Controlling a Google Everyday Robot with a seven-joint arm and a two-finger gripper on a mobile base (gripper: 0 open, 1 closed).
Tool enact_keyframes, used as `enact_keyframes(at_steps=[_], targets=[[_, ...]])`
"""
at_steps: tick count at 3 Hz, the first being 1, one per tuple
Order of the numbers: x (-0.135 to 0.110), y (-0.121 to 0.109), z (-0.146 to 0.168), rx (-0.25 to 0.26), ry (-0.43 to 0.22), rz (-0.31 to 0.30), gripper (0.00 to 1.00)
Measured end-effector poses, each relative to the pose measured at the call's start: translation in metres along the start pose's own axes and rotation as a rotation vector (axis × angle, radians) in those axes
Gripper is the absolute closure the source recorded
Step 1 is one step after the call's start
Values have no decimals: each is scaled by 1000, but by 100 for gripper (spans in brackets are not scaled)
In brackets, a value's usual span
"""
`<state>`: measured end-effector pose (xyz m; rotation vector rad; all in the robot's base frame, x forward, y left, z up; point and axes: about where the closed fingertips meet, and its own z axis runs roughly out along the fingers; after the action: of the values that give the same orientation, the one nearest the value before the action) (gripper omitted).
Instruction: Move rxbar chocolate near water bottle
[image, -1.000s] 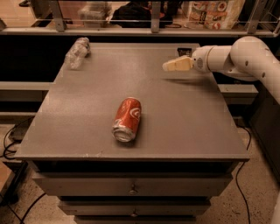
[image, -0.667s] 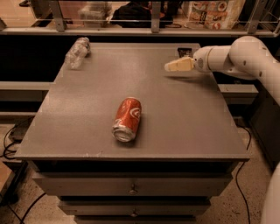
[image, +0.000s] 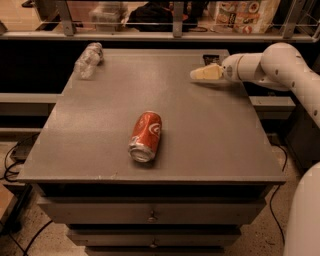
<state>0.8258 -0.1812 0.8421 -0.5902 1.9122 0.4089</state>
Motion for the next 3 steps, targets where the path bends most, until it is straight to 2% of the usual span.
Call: enact_keyframes(at_steps=[1,3], targets=[[1,-4,6,-10,-17,40,48],[2,-6,10,-21,-28,63,95]])
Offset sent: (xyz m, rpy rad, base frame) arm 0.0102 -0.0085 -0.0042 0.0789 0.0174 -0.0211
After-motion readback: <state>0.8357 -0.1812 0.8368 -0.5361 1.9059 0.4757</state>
